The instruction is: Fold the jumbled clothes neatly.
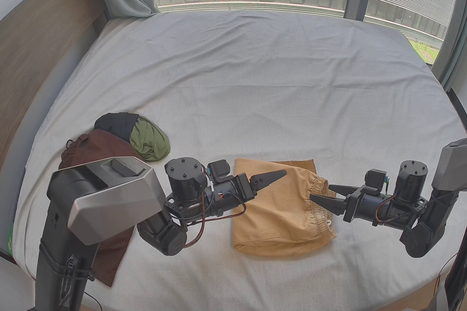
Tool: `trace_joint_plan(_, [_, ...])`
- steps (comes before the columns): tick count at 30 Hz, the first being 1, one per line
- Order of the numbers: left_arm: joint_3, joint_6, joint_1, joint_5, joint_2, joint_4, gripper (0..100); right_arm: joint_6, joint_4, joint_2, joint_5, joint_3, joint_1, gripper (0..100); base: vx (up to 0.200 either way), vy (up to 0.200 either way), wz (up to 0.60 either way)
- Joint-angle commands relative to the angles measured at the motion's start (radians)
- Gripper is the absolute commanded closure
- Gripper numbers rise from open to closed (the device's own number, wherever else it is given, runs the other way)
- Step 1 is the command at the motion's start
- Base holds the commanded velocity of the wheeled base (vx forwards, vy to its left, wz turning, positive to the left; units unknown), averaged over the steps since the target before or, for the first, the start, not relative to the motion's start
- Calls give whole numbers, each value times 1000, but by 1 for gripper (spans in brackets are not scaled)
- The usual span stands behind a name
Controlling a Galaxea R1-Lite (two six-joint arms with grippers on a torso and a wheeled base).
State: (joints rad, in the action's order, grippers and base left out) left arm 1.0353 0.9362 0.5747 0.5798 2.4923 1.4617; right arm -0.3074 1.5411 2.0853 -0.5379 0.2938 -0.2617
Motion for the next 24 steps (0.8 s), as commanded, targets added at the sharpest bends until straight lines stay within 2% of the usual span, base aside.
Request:
trace_joint_plan(1, [-37,-11,-29,0,-59,2,0,1,1,10,-1,-13,-19,0,0,0,0])
trace_joint_plan(9, [-169,-132,-128,2,-153,5,0,-35,2,44,13,-32,-90,0,0,0,0])
trace_joint_plan(17, [-296,-154,-207,28,-245,16,0,-35,4,85,33,-33,-102,0,0,0,0])
trace_joint_plan(24, [-413,-163,-289,75,-286,85,0,-30,5,151,35,-32,-99,0,0,0,0])
